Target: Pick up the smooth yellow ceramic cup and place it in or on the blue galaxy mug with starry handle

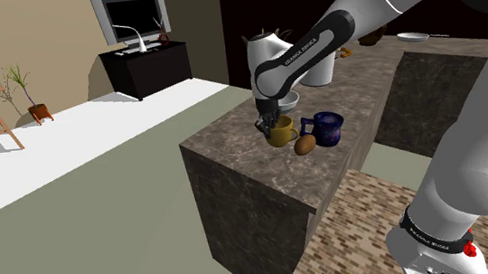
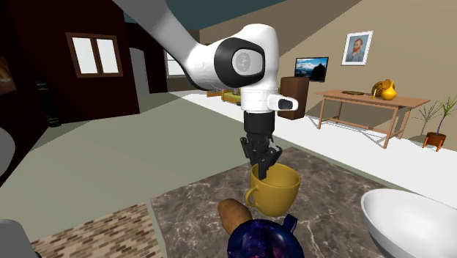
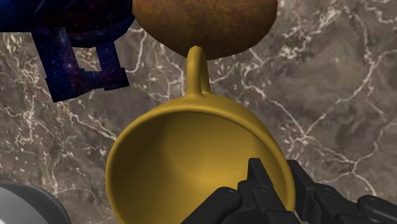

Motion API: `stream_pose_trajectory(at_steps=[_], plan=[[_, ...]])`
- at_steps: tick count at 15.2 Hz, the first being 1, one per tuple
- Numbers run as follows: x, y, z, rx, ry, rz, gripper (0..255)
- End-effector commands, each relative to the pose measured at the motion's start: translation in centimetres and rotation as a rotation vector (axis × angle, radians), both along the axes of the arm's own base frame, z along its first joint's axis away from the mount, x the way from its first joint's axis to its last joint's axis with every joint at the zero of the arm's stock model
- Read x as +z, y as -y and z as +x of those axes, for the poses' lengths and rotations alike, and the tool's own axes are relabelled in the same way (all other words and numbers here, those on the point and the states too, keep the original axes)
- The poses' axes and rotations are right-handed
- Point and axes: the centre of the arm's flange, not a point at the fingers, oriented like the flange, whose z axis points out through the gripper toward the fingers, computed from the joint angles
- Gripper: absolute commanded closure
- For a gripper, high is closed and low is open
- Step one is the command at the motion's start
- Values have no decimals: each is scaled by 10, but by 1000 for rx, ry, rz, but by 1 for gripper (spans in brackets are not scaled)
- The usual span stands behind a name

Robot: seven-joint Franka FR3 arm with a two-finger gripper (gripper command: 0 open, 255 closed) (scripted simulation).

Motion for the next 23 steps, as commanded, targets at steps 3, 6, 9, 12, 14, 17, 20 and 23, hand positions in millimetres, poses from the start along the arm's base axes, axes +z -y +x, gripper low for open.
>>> stream_pose_trajectory(at_steps=[3,6,9,12,14,17,20,23], plan=[[0,0,0,0,-1,0,255],[0,0,0,0,0,0,255],[16,0,0,0,0,0,255],[31,0,0,0,0,0,255],[42,0,0,0,0,0,255],[58,0,0,0,0,0,255],[74,0,0,0,0,0,255],[89,0,0,0,0,0,255]])
